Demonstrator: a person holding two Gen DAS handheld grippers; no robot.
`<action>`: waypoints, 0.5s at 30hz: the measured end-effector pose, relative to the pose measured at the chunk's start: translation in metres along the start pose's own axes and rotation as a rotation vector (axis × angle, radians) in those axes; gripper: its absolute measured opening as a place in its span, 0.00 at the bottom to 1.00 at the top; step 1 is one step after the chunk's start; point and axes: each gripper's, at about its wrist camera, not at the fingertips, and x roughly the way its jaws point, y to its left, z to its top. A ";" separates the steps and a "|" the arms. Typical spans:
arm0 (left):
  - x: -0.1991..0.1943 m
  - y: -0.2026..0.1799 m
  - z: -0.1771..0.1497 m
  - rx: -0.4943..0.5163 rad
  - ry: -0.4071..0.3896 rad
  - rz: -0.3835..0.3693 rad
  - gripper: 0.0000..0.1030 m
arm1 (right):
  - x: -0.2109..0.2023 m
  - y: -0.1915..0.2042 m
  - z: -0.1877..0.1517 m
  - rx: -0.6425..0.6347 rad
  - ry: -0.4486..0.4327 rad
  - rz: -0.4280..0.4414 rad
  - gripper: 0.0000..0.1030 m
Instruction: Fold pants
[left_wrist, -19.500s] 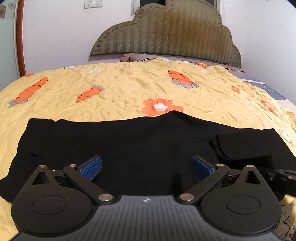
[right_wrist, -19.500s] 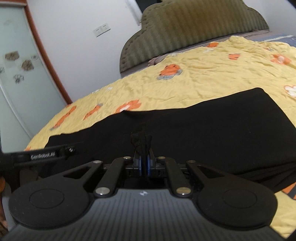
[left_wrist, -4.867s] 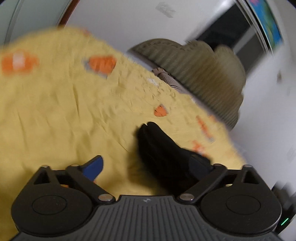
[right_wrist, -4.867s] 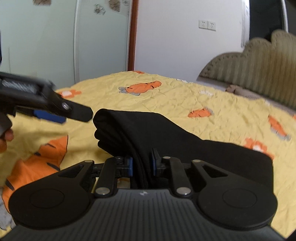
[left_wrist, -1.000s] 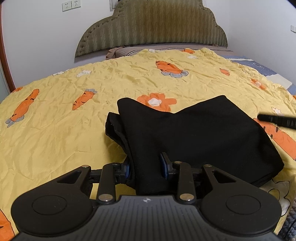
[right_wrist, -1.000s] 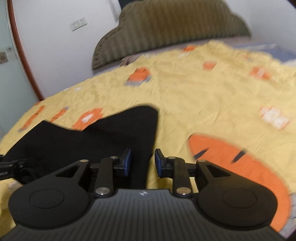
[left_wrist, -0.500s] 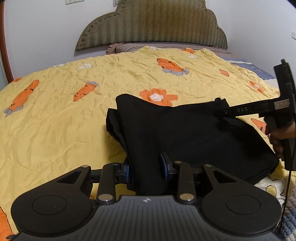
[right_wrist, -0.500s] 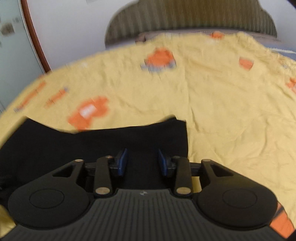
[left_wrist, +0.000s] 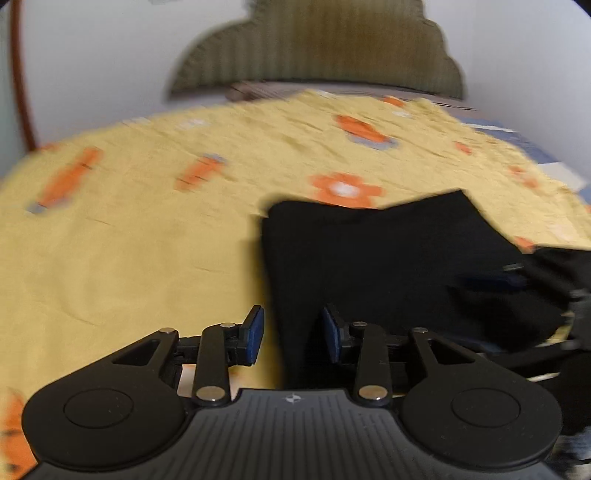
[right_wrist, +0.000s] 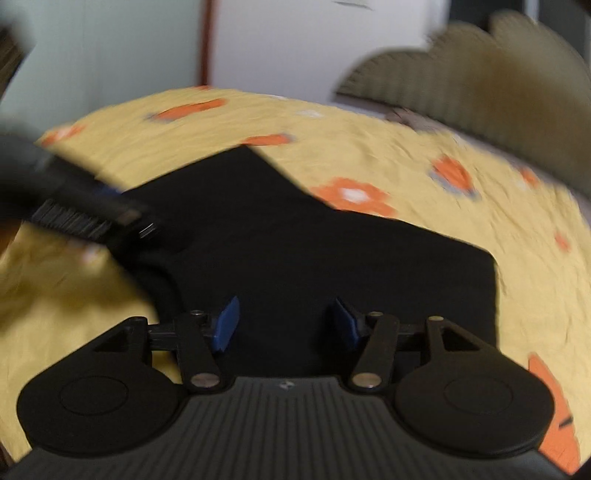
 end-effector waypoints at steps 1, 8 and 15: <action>-0.003 0.003 0.000 0.015 -0.021 0.050 0.33 | -0.002 0.010 0.001 -0.054 -0.005 -0.025 0.53; -0.010 0.032 0.018 -0.083 -0.055 0.103 0.33 | 0.001 0.027 0.017 -0.003 -0.045 -0.002 0.59; 0.008 0.010 0.043 -0.105 -0.069 -0.121 0.41 | 0.003 0.037 0.007 0.051 -0.059 -0.027 0.73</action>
